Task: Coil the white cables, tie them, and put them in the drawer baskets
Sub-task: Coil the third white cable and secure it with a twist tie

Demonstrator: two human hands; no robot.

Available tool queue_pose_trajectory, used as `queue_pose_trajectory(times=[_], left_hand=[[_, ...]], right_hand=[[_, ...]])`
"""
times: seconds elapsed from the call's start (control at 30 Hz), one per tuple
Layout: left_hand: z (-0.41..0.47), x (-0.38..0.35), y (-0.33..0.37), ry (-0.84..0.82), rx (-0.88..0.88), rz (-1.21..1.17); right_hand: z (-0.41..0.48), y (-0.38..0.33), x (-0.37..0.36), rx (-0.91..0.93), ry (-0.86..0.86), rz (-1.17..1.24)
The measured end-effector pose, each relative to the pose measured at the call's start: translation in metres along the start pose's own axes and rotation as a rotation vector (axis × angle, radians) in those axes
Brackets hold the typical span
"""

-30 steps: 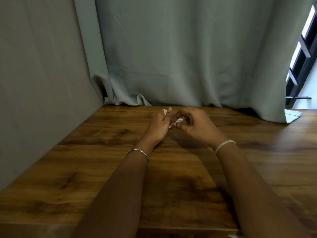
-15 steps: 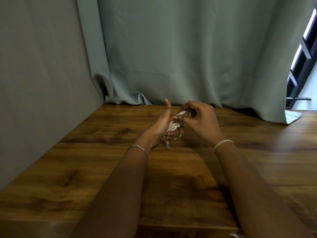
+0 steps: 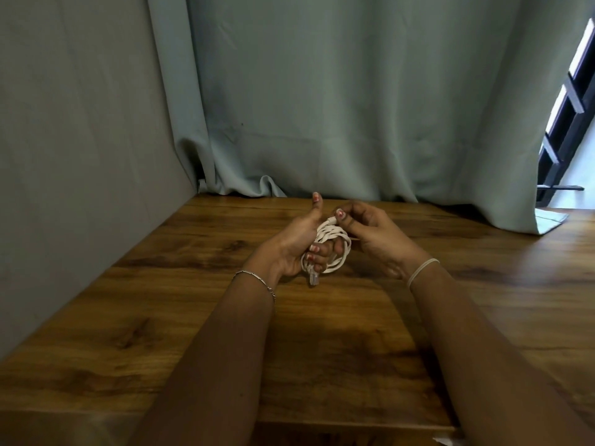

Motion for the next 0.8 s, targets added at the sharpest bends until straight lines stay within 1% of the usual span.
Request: queue_pose_trajectory(times=[0.2, 0.33, 0.4, 0.53, 0.6, 0.8], left_hand=[[0.006, -0.008, 0.004, 0.081, 0.006, -0.095], [0.011, -0.009, 0.003, 0.114, -0.001, -0.13], [0.01, -0.01, 0.003, 0.125, -0.013, -0.139], [0.007, -0.004, 0.002, 0.141, -0.031, -0.205], [0.006, -0.002, 0.002, 0.132, -0.028, -0.238], [0.008, -0.003, 0.005, 0.133, -0.063, -0.294]], right_hand=[[0.003, 0.001, -0.002, 0.037, 0.101, -0.061], [0.003, 0.0, -0.005, 0.042, 0.121, -0.051], [0.003, 0.001, -0.007, 0.016, 0.112, -0.019], [0.002, 0.006, -0.017, -0.093, 0.04, 0.132], [0.002, 0.007, -0.021, -0.096, 0.033, 0.151], [0.002, 0.006, -0.025, 0.056, 0.057, -0.177]])
Point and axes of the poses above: each hand's wrist, its own z-axis towards the middle knuckle, its own x-axis out of the back of the hand, y = z × x, the point moved 1 cm from there along z, towards the middle knuckle, and after that the axes turned 15 degrees about x, right-handed, at the moved point
